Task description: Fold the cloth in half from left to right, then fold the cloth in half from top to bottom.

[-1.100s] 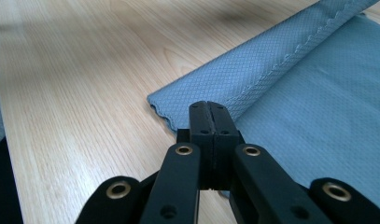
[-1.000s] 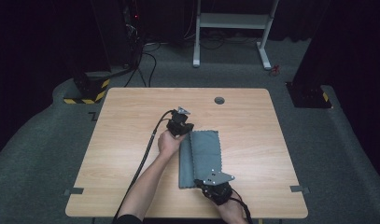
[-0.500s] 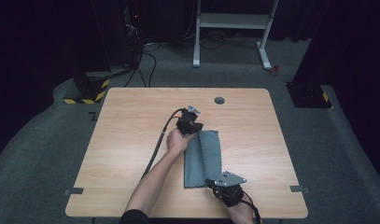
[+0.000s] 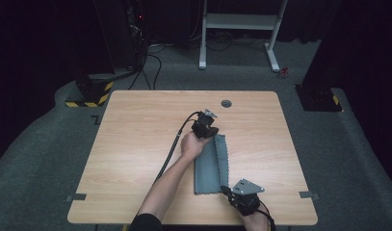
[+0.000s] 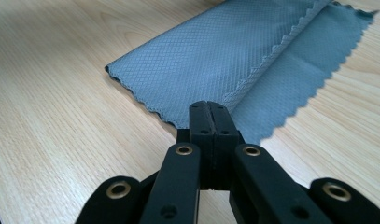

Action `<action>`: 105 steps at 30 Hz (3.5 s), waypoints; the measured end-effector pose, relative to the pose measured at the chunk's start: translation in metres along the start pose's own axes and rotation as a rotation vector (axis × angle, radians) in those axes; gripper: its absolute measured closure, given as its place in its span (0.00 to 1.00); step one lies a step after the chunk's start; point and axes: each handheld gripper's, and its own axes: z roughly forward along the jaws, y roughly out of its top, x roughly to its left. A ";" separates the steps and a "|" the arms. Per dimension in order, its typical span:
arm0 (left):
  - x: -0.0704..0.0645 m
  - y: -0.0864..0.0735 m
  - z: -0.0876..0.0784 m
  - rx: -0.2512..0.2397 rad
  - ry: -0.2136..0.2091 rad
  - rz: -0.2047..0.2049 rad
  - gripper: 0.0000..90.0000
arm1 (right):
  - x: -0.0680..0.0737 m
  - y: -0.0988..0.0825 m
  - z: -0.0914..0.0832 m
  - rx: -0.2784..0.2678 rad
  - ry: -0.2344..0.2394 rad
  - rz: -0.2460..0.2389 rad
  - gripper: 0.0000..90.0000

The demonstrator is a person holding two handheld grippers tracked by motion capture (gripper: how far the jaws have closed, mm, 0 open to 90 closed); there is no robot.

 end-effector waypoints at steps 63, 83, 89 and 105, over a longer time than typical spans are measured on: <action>0.006 -0.065 -0.026 0.002 0.153 0.033 0.44 | -0.058 0.030 0.054 0.082 0.047 0.025 0.75; -0.023 -0.098 -0.062 0.030 0.167 0.133 0.42 | -0.056 0.027 0.053 0.067 0.041 0.001 0.74; -0.014 -0.107 -0.067 0.009 0.152 0.056 0.41 | -0.056 0.027 0.053 0.066 0.041 0.001 0.74; -0.050 -0.133 -0.083 -0.011 0.096 0.075 0.41 | -0.056 0.027 0.053 0.067 0.045 0.001 0.73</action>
